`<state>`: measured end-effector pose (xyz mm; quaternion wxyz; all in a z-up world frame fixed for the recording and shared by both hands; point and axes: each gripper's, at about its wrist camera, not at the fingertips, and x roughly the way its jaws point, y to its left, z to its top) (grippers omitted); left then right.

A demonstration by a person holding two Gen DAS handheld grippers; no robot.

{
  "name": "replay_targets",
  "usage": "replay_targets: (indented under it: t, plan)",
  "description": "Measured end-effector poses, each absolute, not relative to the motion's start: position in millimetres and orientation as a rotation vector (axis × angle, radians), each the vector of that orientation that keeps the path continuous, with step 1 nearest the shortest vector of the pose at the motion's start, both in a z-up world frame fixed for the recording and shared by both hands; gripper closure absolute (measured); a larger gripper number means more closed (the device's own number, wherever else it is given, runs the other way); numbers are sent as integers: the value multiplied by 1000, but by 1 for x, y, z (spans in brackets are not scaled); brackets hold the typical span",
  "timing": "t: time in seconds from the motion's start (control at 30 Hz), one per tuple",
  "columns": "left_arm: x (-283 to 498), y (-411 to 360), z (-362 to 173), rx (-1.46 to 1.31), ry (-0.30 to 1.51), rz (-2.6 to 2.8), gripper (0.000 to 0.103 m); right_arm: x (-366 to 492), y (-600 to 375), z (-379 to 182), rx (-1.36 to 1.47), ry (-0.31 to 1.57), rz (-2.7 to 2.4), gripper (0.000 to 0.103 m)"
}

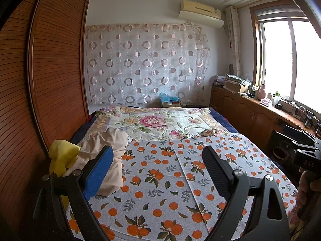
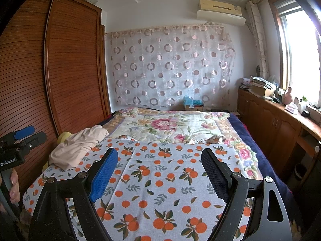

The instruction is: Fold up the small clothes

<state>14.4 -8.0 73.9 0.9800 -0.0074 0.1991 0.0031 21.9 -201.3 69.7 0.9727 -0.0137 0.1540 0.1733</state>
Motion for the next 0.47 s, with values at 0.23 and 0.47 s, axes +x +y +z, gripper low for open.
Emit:
replay_targets:
  t: [0.23,0.47]
  plan:
    - [14,-8,74,-16,400,6,12,21,-202,70,-29,310,350,17]
    - [14,-8,74,-16,401,5,12,22,-202,70,-28,311,351,17]
